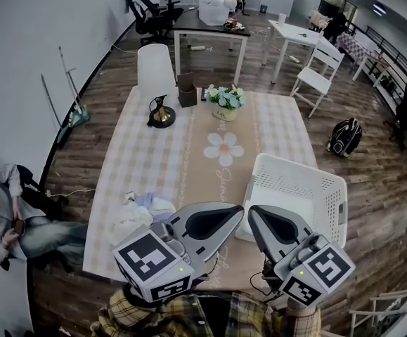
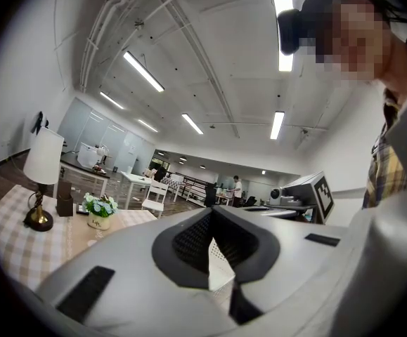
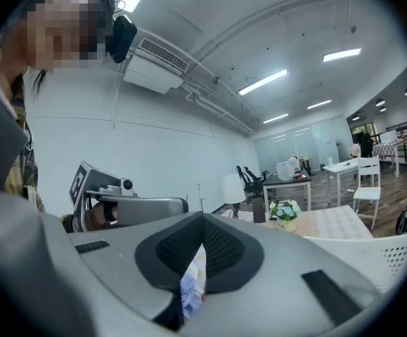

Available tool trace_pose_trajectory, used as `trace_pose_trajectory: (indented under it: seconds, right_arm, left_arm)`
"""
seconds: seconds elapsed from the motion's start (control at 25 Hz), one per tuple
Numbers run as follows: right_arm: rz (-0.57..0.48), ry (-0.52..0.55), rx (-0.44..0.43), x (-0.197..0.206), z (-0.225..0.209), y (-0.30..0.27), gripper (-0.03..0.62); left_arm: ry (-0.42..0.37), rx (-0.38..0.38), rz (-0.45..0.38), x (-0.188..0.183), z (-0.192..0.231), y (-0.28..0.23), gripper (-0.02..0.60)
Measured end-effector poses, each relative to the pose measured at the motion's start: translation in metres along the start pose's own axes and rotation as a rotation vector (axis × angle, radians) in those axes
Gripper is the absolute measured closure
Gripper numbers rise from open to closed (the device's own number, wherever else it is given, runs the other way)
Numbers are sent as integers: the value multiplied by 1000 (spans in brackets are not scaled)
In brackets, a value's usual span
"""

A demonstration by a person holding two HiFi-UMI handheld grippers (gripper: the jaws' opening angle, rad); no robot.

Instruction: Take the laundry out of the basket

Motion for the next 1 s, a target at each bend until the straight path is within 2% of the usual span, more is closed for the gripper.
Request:
trace_pose_trajectory:
  seconds: [0.64,1.0]
  right_arm:
    - [4,-3,-3,1,1,-1,599]
    - [8,-3,8,1,3,7,599]
  left_arm:
    - [-9,4,2,1,6,-1,565]
    - [-28,-42,-12,-14,23,5,565]
Point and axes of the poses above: the fingertips, and each gripper's own axes: y backward along the fingers, z to its left, x out of its underside, the point moved 3 cm from there along y, backward along the fingers, and after that the axes turned 9 degrees about -x, right-handed, at the moved point
